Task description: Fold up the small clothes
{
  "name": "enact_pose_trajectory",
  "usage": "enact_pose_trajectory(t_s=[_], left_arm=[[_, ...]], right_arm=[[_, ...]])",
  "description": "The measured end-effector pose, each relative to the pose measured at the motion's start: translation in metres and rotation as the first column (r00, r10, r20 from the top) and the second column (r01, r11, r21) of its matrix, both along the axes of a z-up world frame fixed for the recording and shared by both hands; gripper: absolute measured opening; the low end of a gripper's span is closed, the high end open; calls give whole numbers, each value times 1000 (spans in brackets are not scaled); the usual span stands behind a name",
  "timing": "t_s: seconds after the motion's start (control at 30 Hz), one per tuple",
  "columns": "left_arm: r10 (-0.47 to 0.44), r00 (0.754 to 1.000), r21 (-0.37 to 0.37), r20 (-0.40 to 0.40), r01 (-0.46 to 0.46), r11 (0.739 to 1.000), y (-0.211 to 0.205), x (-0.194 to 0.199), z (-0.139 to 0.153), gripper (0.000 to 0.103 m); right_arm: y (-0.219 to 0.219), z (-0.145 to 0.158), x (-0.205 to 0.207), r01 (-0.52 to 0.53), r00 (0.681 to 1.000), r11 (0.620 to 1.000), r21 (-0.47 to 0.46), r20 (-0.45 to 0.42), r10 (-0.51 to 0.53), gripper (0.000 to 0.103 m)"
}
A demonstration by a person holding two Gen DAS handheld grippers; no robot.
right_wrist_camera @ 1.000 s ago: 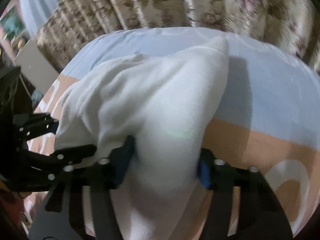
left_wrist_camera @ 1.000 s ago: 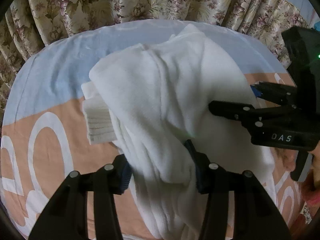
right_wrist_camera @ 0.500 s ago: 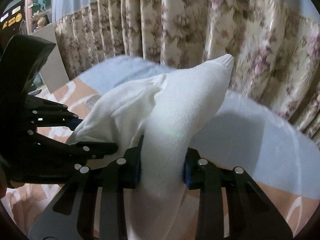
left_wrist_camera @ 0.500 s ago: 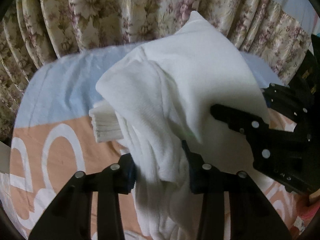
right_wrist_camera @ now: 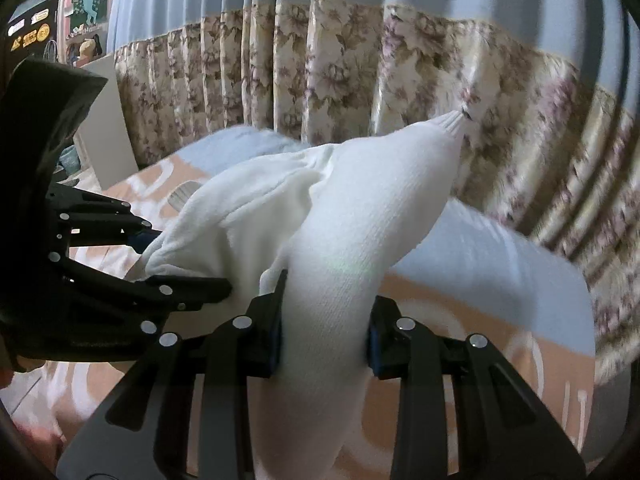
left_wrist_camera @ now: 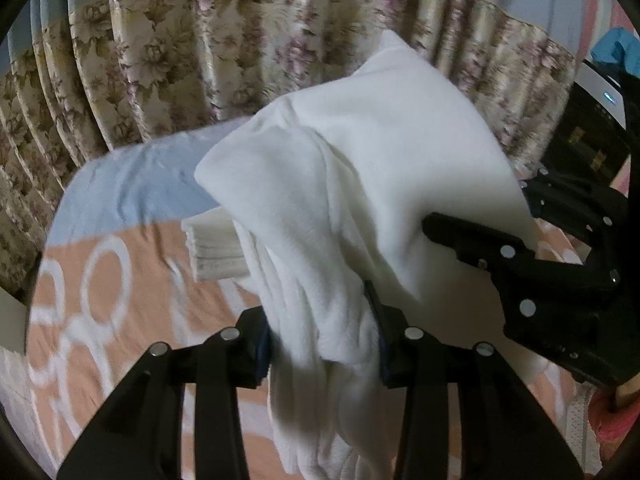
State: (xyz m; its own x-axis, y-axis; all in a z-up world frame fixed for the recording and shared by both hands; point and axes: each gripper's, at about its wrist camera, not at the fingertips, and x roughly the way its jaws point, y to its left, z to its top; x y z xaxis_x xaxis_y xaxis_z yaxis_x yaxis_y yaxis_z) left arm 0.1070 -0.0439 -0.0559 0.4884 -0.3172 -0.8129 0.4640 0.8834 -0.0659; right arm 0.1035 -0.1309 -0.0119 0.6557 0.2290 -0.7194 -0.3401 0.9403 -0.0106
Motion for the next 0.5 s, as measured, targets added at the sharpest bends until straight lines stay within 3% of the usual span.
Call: enact_pose_trajectory(t_s=[0.17,0.33,0.5], left_arm=[[27,998,1,-58,-27,1000,-22,-45,-33,41],[49,990,0,-133,-50,999,-26,-54,-85,41],[59,997,32,-58,-57,998,-28,-68,-93,52]], right_arm=[[-19,-29,-38,-4,997,1000,20,-75,5,33],[-33,-90,-53,-9,989,1000,-2,-151,9,34],[-48,-104,-57,20,986,996,88,-167,-5,40]])
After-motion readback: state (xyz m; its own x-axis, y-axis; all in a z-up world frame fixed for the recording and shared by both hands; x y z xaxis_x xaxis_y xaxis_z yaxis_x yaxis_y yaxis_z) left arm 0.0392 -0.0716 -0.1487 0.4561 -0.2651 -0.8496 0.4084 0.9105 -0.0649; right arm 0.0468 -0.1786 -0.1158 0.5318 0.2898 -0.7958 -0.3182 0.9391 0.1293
